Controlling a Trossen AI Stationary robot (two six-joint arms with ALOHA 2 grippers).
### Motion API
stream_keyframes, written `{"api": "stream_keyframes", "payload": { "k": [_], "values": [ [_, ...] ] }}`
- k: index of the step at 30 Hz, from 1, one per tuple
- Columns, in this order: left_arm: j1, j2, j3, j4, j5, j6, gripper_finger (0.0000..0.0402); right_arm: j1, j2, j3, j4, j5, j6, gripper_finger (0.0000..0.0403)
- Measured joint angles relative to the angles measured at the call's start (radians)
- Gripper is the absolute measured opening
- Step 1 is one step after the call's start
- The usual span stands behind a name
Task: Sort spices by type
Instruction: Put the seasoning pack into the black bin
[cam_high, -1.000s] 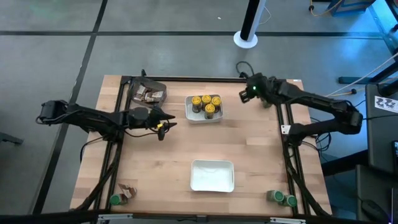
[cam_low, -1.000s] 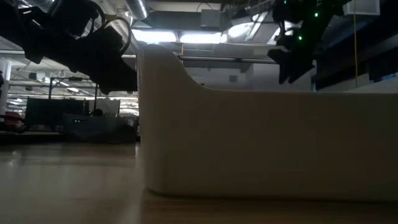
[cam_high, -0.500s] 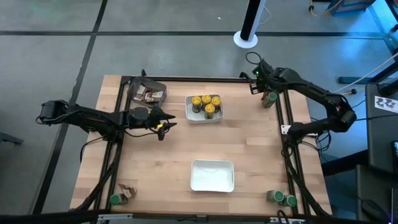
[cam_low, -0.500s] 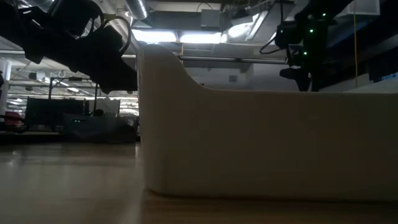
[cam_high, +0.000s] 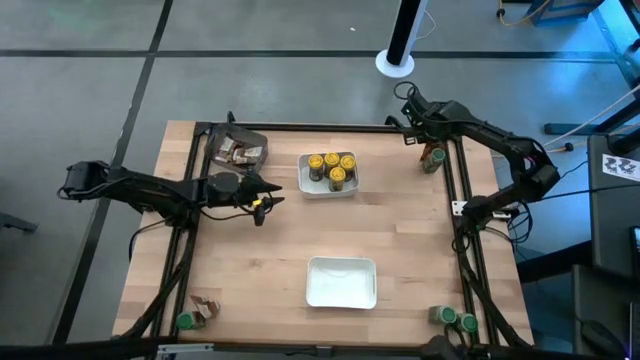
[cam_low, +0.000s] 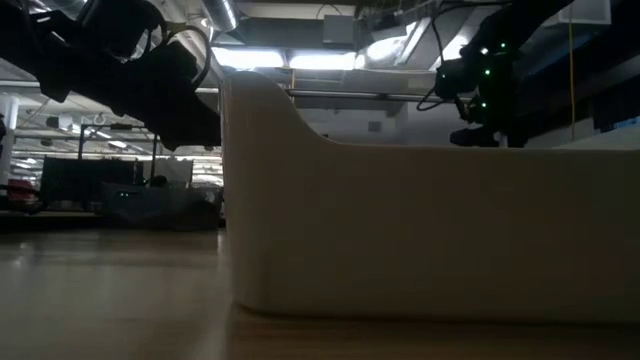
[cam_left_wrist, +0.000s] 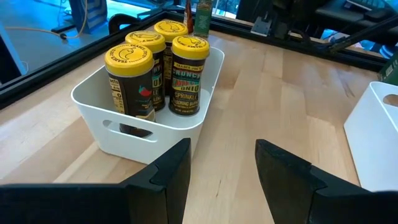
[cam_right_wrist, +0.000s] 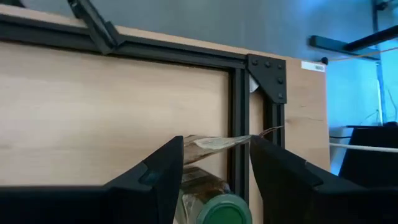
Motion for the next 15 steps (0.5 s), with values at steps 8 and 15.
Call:
{"api": "stream_keyframes", "payload": {
  "k": [8,15],
  "values": [
    [-0.002,0.000,0.000,0.000,0.000,-0.004,0.0164,-0.007,0.007,-0.017,0.020,0.033,0.086,0.0184],
    [-0.005,0.000,-0.001,-0.002,0.001,-0.004,0.0164,-0.019,0.007,-0.042,0.032,-0.007,0.113,0.0184]
  ]
}}
